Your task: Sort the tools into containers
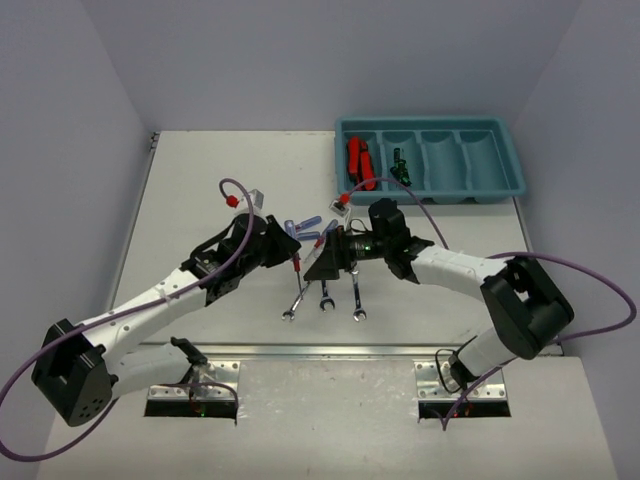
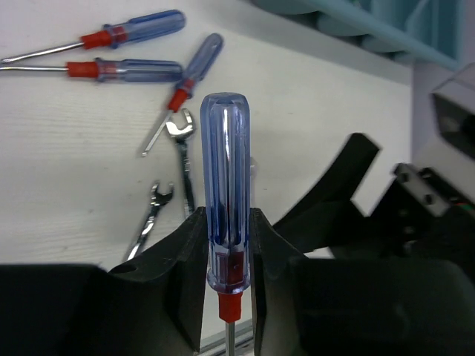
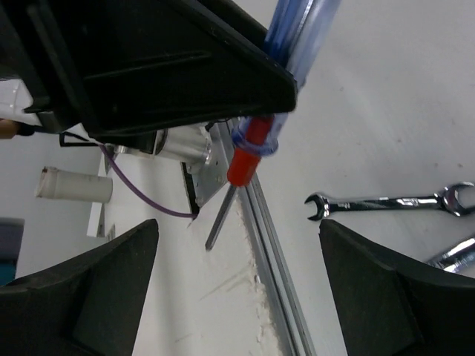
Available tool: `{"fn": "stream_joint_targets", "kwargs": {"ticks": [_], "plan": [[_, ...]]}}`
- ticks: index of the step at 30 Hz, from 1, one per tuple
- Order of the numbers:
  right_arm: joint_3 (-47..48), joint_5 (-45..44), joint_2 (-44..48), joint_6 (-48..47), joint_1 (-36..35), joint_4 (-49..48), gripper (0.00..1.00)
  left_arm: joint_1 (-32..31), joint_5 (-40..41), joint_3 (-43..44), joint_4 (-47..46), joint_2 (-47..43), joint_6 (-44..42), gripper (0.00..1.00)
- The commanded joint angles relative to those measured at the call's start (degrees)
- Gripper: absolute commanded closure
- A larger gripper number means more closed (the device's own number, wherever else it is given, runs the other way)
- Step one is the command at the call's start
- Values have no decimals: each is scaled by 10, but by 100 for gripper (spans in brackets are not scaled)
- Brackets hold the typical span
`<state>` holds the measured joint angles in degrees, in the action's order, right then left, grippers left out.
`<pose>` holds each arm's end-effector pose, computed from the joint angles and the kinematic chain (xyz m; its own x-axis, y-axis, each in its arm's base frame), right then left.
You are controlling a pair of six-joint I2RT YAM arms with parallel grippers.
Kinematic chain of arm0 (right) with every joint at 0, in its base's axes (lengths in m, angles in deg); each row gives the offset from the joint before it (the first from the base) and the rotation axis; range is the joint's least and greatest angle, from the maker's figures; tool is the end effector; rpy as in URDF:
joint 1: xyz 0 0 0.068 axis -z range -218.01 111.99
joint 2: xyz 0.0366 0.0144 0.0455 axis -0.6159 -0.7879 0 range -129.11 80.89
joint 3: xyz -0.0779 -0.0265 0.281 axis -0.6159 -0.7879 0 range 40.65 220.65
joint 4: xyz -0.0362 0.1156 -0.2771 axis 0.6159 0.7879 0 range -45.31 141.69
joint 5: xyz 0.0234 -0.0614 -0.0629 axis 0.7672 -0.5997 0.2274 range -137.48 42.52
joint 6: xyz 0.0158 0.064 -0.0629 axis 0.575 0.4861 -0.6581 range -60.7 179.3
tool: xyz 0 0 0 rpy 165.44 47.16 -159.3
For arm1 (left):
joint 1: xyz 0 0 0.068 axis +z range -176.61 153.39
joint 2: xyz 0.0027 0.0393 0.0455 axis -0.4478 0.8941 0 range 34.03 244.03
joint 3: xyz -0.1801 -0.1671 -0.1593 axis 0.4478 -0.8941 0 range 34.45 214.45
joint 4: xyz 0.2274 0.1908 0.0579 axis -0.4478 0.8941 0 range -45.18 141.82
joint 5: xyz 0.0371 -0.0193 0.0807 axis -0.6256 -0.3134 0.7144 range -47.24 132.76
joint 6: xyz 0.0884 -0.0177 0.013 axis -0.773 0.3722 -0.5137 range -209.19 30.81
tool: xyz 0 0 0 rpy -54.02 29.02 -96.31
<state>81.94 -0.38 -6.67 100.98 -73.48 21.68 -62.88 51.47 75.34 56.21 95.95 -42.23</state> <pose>0.2663 0.2630 0.1797 -0.8674 -0.0622 -0.4937 -0.4904 0.2749 0.8270 0.2550 -0.1718 0.2343 -0.6471 -0.4212 -0.6355 0.0131 0.8273 -0.5617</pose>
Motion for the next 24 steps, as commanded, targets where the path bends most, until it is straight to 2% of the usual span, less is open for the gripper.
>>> {"fn": "stream_joint_targets", "kwargs": {"ticks": [1,2,4,6,7,9,11,12,14,15,16,21,24], "plan": [[38,-68,-34,39,-50,-126,21,4,-61,-19,-141,-26,84,100],[45,-71,-42,41,-54,-127,26,4,-65,-25,-158,-35,91,100],[50,-79,-56,57,-56,-149,46,4,-76,-36,-183,-47,104,100],[44,-89,-58,67,-56,-174,62,3,-81,-39,-187,-51,109,100],[46,-97,-58,66,-56,-169,71,3,-82,-41,-188,-55,109,100],[62,-113,-59,54,-57,-143,97,3,-80,-47,-189,-64,113,100],[75,-135,-56,39,-56,-102,100,3,-75,-45,-183,-72,101,98],[82,-147,-54,31,-56,-80,100,2,-71,-43,-179,-75,93,94],[95,-180,-48,7,-54,-25,100,2,-56,-19,-146,-76,55,38],[96,-191,-41,1,-51,-11,100,3,-37,-6,-124,-72,46,17],[96,-202,-34,-3,-48,4,100,3,-22,10,-96,-68,33,1],[101,-228,-13,-15,1,91,100,3,68,99,41,-59,-34,0],[164,-293,-8,-79,66,220,100,3,157,157,144,-57,-79,0]]}}
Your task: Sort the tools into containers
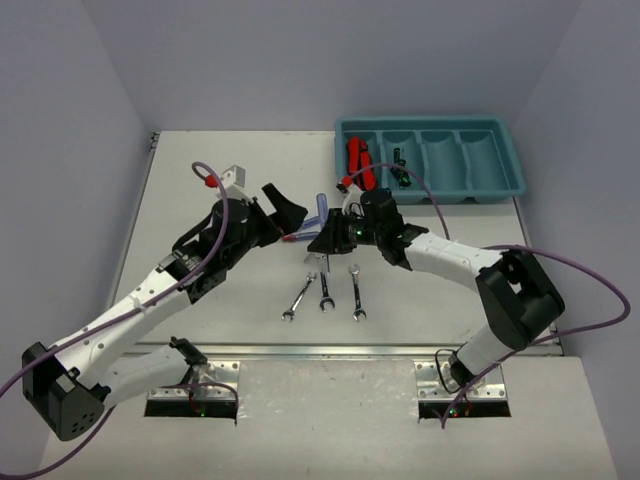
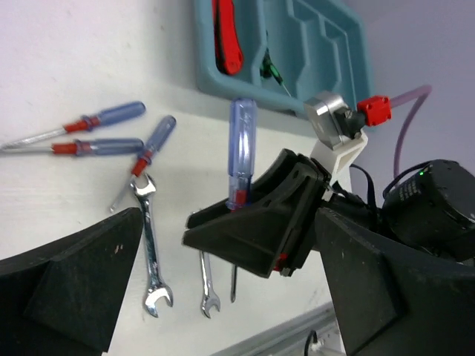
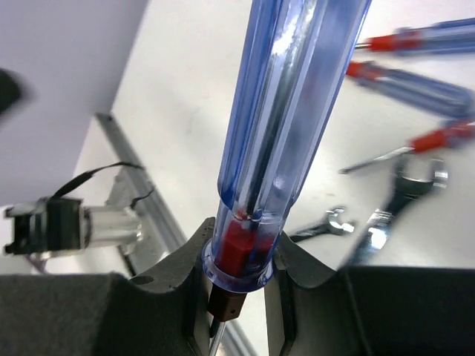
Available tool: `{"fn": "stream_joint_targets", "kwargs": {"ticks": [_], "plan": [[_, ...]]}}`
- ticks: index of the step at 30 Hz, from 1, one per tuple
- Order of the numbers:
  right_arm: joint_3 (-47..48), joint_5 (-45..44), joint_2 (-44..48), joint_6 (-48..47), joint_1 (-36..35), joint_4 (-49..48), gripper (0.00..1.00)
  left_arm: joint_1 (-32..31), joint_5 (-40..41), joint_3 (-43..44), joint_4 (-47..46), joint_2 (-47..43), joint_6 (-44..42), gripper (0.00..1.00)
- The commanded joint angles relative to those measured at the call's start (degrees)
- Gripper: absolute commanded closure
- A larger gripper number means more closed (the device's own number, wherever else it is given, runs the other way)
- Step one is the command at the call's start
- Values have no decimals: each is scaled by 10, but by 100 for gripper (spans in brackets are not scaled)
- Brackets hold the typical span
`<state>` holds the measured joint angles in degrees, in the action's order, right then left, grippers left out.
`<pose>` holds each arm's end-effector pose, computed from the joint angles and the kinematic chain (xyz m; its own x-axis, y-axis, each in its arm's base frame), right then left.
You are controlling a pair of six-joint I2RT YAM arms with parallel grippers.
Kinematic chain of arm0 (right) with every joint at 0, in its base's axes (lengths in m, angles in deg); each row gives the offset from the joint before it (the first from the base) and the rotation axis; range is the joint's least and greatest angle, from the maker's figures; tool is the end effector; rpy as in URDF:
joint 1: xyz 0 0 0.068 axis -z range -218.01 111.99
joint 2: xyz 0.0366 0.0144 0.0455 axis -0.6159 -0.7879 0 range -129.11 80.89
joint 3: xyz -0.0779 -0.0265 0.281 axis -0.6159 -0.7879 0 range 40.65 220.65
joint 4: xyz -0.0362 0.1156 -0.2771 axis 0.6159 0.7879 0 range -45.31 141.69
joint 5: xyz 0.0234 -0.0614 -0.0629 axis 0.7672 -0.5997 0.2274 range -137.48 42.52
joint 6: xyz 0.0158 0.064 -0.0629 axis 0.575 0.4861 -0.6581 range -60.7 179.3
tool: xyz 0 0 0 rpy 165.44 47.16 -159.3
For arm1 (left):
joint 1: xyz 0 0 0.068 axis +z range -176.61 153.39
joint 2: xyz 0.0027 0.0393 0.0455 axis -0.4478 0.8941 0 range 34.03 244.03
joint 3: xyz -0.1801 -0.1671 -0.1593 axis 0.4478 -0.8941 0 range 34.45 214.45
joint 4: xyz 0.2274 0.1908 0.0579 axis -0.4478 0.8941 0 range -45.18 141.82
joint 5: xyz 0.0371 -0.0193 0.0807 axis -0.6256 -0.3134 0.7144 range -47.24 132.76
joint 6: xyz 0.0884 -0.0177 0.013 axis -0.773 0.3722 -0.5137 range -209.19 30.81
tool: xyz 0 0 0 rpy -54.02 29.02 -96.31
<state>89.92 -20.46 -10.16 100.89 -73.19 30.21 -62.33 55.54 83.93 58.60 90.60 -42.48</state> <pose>0.3142 0.2667 0.1833 -0.8402 0.1313 -0.5262 -0.3816 0.5461 0.7457 0.2543 -0.1606 0.3203 -0.4906 -0.5215 -0.6981 0.0650 0.7770 -0.6262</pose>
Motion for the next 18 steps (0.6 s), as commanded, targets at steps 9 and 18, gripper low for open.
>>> {"fn": "stream_joint_targets", "kwargs": {"ticks": [9,18], "plan": [[289,-230,-77,-231,244,367,100,-2,191,56,238,-46,-145,0],[465,-319,-168,-331,310,467,100,-2,181,21,235,-66,-166,0]]}}
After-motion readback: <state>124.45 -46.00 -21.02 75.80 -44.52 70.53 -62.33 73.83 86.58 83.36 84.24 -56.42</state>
